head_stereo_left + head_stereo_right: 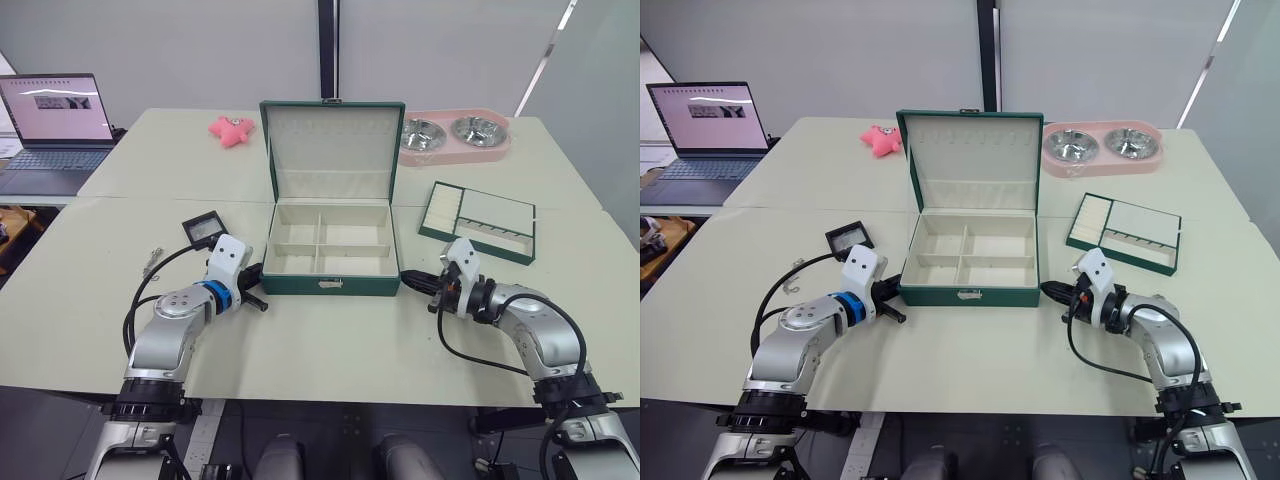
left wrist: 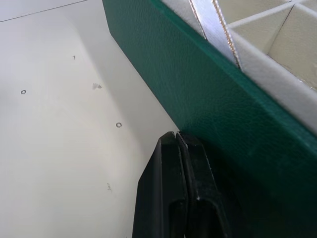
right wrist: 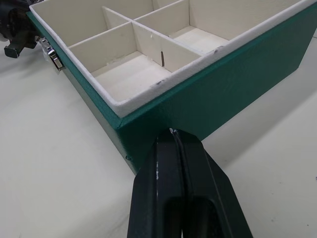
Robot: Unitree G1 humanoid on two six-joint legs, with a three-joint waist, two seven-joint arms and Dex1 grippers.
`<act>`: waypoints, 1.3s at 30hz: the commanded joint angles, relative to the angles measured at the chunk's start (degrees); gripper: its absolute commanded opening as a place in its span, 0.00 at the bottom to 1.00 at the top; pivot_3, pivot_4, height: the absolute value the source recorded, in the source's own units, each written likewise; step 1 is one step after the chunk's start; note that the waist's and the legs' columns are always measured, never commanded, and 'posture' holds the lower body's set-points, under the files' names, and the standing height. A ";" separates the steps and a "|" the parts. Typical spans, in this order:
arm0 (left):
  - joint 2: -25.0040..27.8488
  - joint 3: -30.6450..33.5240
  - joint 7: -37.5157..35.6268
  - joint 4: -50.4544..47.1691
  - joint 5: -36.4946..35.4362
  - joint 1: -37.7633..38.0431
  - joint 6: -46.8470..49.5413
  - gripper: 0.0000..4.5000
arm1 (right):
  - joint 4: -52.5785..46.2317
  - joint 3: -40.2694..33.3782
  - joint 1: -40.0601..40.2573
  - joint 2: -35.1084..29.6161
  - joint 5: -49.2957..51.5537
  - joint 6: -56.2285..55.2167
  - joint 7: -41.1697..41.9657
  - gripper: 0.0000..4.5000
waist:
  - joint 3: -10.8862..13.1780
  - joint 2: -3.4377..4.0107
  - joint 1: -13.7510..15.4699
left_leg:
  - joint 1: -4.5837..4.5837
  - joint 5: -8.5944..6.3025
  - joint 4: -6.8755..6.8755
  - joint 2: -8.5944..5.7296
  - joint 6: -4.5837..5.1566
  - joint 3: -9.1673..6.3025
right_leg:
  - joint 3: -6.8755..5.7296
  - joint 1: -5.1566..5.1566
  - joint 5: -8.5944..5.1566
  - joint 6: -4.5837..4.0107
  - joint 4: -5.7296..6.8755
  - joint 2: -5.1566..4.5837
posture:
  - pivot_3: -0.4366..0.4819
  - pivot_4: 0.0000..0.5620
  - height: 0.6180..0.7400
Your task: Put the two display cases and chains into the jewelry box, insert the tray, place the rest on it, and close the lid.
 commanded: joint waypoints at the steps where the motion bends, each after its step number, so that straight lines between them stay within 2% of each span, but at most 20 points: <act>1: -1.28 -2.64 -2.12 -1.19 -0.70 -0.30 -1.15 0.00 | -1.10 1.15 -0.72 0.43 0.57 -0.93 1.12 0.00 | 0.00 0.00 0.02 | 0.00 0.00 0.00 0.00 0.00 0.00 | 0.00 0.00 0.00 0.00 0.00 0.00 | 0.48 0.27 1.00; 8: 0.67 0.59 -2.62 -2.17 -2.20 1.02 -0.81 0.00 | -0.72 -1.82 -1.01 -1.08 1.62 -1.08 1.31 0.00 | 0.00 0.00 0.27 | -0.01 0.00 0.00 0.00 0.00 0.01 | 0.00 -0.01 0.00 0.00 -0.01 0.00 | 0.48 0.27 1.00; 11: 2.65 3.82 -3.91 -2.88 -4.03 2.15 -1.20 0.00 | -0.26 -5.07 -0.86 -1.86 3.76 -0.46 1.39 0.00 | 0.01 0.00 0.26 | -0.02 0.00 -0.02 0.01 0.00 0.03 | 0.01 -0.04 0.00 0.00 -0.03 0.00 | 0.48 0.27 1.00; 14: 4.80 6.96 -6.02 -3.32 -6.79 3.56 -1.39 0.13 | -0.63 -7.90 0.46 -3.44 6.21 0.10 2.54 0.12 | 0.01 -0.01 0.25 | -0.02 0.00 -0.03 0.03 0.00 0.03 | 0.02 -0.05 0.00 0.00 -0.03 0.01 | 0.48 0.27 1.00; 19: 9.36 14.78 -8.26 -4.68 -12.22 6.00 0.53 0.48 | 0.68 -13.46 2.49 -8.25 8.46 -0.16 3.99 0.42 | 0.03 -0.03 0.28 | -0.03 -0.01 -0.03 0.03 0.01 0.02 | 0.01 -0.04 0.00 0.00 -0.05 0.00 | 0.48 0.27 1.00; 23: 15.47 21.38 -8.87 -2.01 -12.98 9.08 0.20 0.77 | 3.31 -18.48 6.11 -14.29 9.36 -0.80 6.32 0.66 | 0.03 -0.03 0.27 | -0.02 -0.01 -0.07 0.03 0.01 0.04 | 0.03 -0.05 0.00 0.00 -0.09 0.00 | 0.48 0.27 1.00; 26: 18.68 24.09 -8.90 1.05 -12.09 11.06 -1.53 0.99 | 5.27 -20.84 8.38 -17.24 9.76 -1.27 7.71 0.88 | 0.03 -0.03 0.20 | 0.01 -0.01 -0.08 0.03 0.02 0.04 | 0.04 -0.04 0.00 0.00 -0.09 0.00 | 0.48 0.27 1.00; 28: 21.07 26.82 -8.95 3.03 -11.41 13.32 -2.56 1.00 | 7.46 -23.77 10.60 -19.29 9.62 -2.27 7.94 1.00 | 0.03 -0.03 0.12 | 0.04 -0.01 -0.07 0.03 0.02 0.05 | 0.05 -0.01 0.00 0.00 -0.09 0.01 | 0.48 0.27 1.00; 32: 23.82 30.73 -9.18 7.43 -11.37 16.15 -5.07 1.00 | 10.45 -27.23 14.13 -21.06 9.29 -4.33 7.52 1.00 | 0.06 -0.03 0.03 | 0.00 -0.01 -0.09 0.03 0.02 0.08 | 0.06 -0.05 -0.01 0.00 -0.11 0.00 | 0.48 0.27 1.00; 39: 26.17 36.69 -7.86 19.54 -11.12 17.43 -12.09 1.00 | 15.12 -31.60 17.90 -19.99 9.52 -7.67 4.33 1.00 | 0.06 -0.03 -0.66 | 0.04 -0.01 -0.11 0.05 0.02 0.10 | 0.07 -0.03 -0.01 0.00 -0.11 0.02 | 0.48 0.27 1.00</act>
